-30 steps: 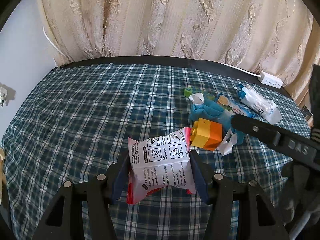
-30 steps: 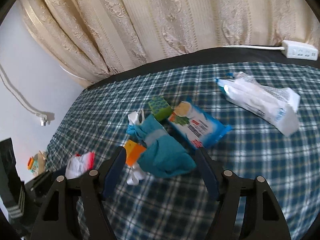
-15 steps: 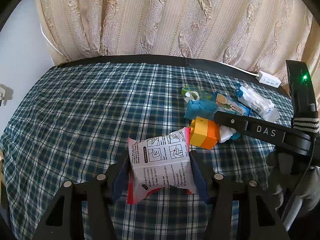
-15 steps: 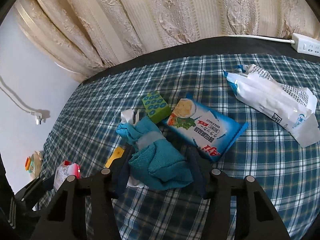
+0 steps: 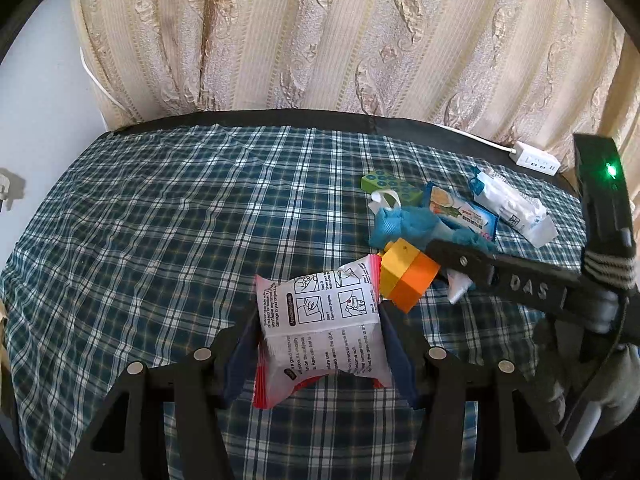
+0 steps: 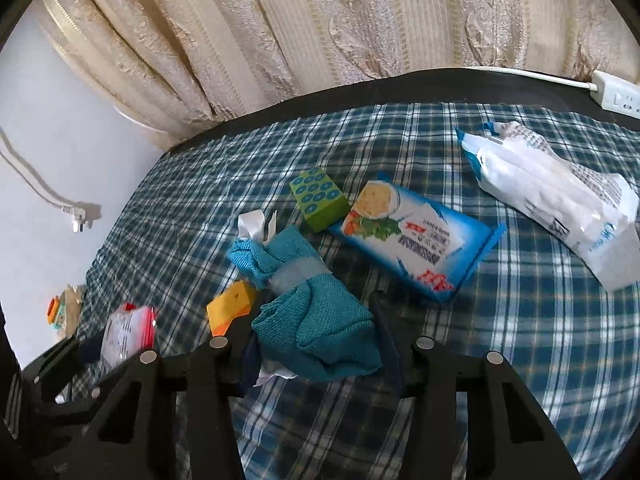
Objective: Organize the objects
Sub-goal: 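Grasp the teal cloth with the right tool while the left tool holds the packet, then carry the teal cloth and the snack packet toward the clear bowl with both tools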
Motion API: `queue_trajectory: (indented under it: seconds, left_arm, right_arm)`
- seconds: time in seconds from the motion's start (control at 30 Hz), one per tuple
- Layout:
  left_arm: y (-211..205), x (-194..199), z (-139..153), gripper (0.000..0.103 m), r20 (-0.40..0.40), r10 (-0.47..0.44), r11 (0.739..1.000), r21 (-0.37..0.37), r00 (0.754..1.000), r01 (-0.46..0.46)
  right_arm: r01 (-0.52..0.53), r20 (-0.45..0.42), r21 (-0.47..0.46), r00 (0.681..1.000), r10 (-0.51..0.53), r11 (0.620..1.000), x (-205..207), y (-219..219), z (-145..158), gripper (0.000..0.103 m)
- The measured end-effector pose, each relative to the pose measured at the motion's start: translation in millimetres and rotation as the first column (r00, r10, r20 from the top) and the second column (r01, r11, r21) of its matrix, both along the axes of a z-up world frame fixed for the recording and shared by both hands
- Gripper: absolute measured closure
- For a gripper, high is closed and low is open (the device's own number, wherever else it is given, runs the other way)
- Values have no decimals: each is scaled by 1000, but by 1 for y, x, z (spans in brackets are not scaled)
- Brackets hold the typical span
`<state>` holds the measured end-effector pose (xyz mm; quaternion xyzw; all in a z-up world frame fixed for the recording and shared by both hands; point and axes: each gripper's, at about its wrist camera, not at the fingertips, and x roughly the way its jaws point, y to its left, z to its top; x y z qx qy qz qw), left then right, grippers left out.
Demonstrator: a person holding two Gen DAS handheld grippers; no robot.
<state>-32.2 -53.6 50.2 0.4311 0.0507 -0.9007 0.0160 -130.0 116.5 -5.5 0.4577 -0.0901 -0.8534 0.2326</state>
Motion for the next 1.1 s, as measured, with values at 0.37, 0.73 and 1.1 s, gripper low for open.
queue_trajectory:
  seconds: [0.37,0.73,1.1]
  left_arm:
    - [5,5,5,41,-18,-19,1000,4,1000,19]
    - [15,13,10,41,-39,-56,998,4,998,56]
    - [29,19,11,41,-54,-108,994,-5,993,107]
  right_arm:
    - [96,-28,23,995,-95,995,60,34,13,54]
    - [210,-40,31,977,-209,977,108,68,16,54]
    - [270,-60,-6,961,-270,963,133,86,28,54]
